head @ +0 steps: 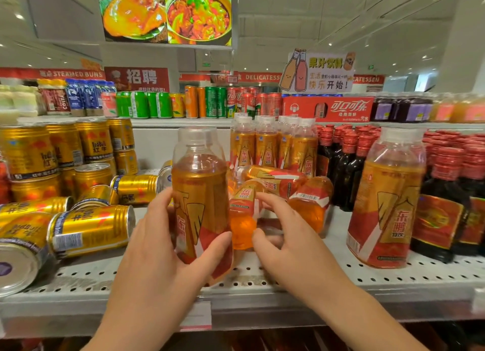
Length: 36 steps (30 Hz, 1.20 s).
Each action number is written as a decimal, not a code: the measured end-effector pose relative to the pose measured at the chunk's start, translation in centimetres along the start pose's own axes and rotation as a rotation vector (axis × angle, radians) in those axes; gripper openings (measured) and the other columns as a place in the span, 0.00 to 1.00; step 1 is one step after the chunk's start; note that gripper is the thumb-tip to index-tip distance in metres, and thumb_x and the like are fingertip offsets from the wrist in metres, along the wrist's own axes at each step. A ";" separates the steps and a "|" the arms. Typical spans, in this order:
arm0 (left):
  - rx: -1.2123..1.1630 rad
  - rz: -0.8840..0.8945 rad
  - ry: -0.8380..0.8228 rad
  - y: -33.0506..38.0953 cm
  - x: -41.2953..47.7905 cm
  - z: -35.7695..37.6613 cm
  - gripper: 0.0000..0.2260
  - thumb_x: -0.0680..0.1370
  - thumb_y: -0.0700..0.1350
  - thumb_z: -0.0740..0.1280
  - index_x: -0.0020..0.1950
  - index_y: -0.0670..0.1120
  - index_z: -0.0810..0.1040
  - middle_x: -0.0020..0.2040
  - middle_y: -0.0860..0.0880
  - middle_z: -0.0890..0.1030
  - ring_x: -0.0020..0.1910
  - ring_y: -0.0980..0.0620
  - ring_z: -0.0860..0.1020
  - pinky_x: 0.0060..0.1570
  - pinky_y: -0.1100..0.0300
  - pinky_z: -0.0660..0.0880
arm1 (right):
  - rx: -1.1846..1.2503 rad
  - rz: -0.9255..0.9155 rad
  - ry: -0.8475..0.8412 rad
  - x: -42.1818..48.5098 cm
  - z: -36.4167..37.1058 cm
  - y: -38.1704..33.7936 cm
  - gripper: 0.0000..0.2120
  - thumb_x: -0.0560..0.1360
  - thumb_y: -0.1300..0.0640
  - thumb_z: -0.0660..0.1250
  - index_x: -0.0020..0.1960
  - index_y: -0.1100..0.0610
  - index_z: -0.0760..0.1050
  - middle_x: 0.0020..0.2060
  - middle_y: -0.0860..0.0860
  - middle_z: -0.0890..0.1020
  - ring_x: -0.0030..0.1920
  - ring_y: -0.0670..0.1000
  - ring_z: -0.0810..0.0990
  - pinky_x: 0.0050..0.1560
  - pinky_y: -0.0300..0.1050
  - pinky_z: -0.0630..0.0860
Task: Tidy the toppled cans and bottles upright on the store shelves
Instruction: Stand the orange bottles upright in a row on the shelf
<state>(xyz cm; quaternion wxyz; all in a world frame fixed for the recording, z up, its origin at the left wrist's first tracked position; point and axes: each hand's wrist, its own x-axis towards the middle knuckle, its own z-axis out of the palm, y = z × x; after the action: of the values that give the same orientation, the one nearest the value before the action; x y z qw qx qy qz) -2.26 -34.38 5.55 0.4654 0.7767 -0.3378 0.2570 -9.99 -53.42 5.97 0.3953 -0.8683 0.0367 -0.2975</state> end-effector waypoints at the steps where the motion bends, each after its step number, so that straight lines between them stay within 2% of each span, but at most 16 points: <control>1: 0.014 -0.003 0.001 0.2 0.0 -0.1 0.39 0.63 0.78 0.66 0.70 0.66 0.62 0.56 0.71 0.73 0.52 0.58 0.77 0.49 0.51 0.81 | 0.039 -0.010 -0.002 -0.1 0.0 0.0 0.25 0.72 0.42 0.60 0.68 0.29 0.62 0.58 0.25 0.72 0.56 0.32 0.77 0.52 0.34 0.79; 3: 0.019 -0.010 -0.011 0.7 -0.1 -0.2 0.38 0.62 0.78 0.66 0.68 0.68 0.61 0.56 0.72 0.72 0.51 0.60 0.77 0.48 0.51 0.81 | 0.096 -0.034 -0.021 -0.3 -0.2 0.2 0.25 0.71 0.43 0.58 0.68 0.31 0.65 0.58 0.27 0.73 0.60 0.31 0.74 0.53 0.33 0.78; 5: 0.002 -0.002 -0.030 1.1 -0.3 0.0 0.38 0.62 0.77 0.67 0.69 0.68 0.61 0.57 0.71 0.73 0.53 0.63 0.77 0.49 0.53 0.80 | 0.123 -0.059 -0.071 -0.4 -0.2 0.3 0.24 0.73 0.50 0.59 0.68 0.34 0.66 0.59 0.31 0.75 0.62 0.34 0.75 0.55 0.35 0.78; 7: -0.020 0.017 -0.048 1.6 -0.3 0.3 0.39 0.63 0.76 0.68 0.70 0.68 0.61 0.58 0.70 0.74 0.56 0.63 0.77 0.52 0.55 0.79 | 0.128 -0.089 -0.087 -0.5 -0.4 0.1 0.24 0.75 0.56 0.59 0.68 0.35 0.68 0.59 0.31 0.76 0.62 0.35 0.75 0.57 0.32 0.76; 9: -0.056 0.035 -0.073 2.3 -0.3 0.8 0.36 0.64 0.74 0.70 0.69 0.70 0.61 0.59 0.69 0.75 0.58 0.63 0.77 0.52 0.56 0.79 | 0.134 -0.131 -0.017 -0.6 -0.7 -0.2 0.21 0.78 0.56 0.59 0.67 0.37 0.70 0.58 0.32 0.77 0.62 0.36 0.75 0.57 0.30 0.74; 11: -0.091 0.055 -0.106 3.1 -0.3 1.6 0.33 0.66 0.72 0.71 0.67 0.70 0.63 0.58 0.68 0.77 0.57 0.63 0.78 0.51 0.56 0.79 | 0.142 -0.168 0.088 -1.2 -1.2 -0.3 0.17 0.80 0.54 0.58 0.65 0.38 0.72 0.58 0.33 0.78 0.63 0.38 0.75 0.58 0.33 0.76; 13: -0.119 0.073 -0.138 3.9 -0.2 2.7 0.32 0.68 0.70 0.72 0.68 0.68 0.65 0.58 0.66 0.78 0.56 0.61 0.79 0.51 0.55 0.79 | 0.163 -0.175 0.180 -2.3 -1.9 0.0 0.14 0.81 0.51 0.58 0.64 0.37 0.73 0.58 0.34 0.79 0.63 0.39 0.76 0.57 0.34 0.77; 18: -0.110 0.114 -0.178 5.9 1.0 6.6 0.36 0.70 0.69 0.72 0.72 0.59 0.65 0.61 0.62 0.76 0.62 0.58 0.77 0.59 0.52 0.78 | 0.063 -0.151 0.383 -5.5 -4.2 1.4 0.14 0.81 0.51 0.61 0.63 0.37 0.72 0.59 0.36 0.77 0.62 0.39 0.76 0.57 0.27 0.71; 21: -0.145 0.105 -0.220 6.5 1.7 8.4 0.34 0.71 0.67 0.73 0.71 0.57 0.66 0.60 0.60 0.76 0.61 0.57 0.77 0.60 0.51 0.78 | -0.024 -0.157 0.416 -6.6 -5.4 2.0 0.13 0.80 0.53 0.61 0.61 0.38 0.73 0.58 0.36 0.77 0.61 0.41 0.77 0.58 0.30 0.71; 25: -0.198 0.094 -0.255 7.4 2.2 9.7 0.34 0.71 0.66 0.73 0.72 0.59 0.64 0.62 0.61 0.77 0.62 0.59 0.77 0.60 0.54 0.78 | -0.111 -0.198 0.447 -7.2 -6.0 1.9 0.13 0.79 0.55 0.62 0.61 0.41 0.74 0.56 0.36 0.76 0.60 0.40 0.77 0.56 0.27 0.70; 29: -0.224 0.120 -0.434 7.5 3.1 8.3 0.31 0.71 0.67 0.73 0.70 0.65 0.65 0.61 0.64 0.78 0.61 0.62 0.78 0.59 0.56 0.80 | -0.141 -0.278 0.464 -7.3 -6.0 0.7 0.14 0.77 0.51 0.60 0.61 0.44 0.75 0.56 0.34 0.76 0.59 0.39 0.76 0.56 0.25 0.69; 32: -0.101 0.149 -0.612 6.0 4.9 4.9 0.31 0.72 0.71 0.68 0.73 0.67 0.64 0.60 0.66 0.77 0.58 0.65 0.77 0.56 0.60 0.80 | -0.145 -0.375 0.430 -7.0 -5.1 -0.4 0.13 0.78 0.54 0.60 0.61 0.46 0.75 0.55 0.36 0.76 0.58 0.41 0.78 0.55 0.26 0.70; 34: -0.044 0.163 -0.667 5.3 6.7 2.8 0.26 0.75 0.68 0.65 0.72 0.65 0.69 0.57 0.66 0.78 0.53 0.66 0.79 0.51 0.63 0.81 | -0.154 -0.403 0.407 -6.6 -3.9 -1.0 0.13 0.78 0.55 0.61 0.60 0.47 0.75 0.54 0.37 0.76 0.56 0.42 0.78 0.53 0.28 0.71; 36: 0.008 0.182 -0.639 4.7 9.0 1.9 0.17 0.78 0.60 0.65 0.67 0.62 0.76 0.52 0.65 0.81 0.50 0.64 0.80 0.47 0.65 0.80 | -0.146 -0.393 0.385 -5.9 -2.5 -1.6 0.13 0.78 0.56 0.62 0.61 0.47 0.75 0.54 0.37 0.76 0.56 0.43 0.78 0.52 0.29 0.71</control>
<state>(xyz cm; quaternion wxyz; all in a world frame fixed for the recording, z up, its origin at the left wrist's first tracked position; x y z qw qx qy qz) 0.07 -40.20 13.75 0.3079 0.7865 -0.5338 0.0423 -16.44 -52.26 5.52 0.2520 -0.8124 -0.0366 -0.5245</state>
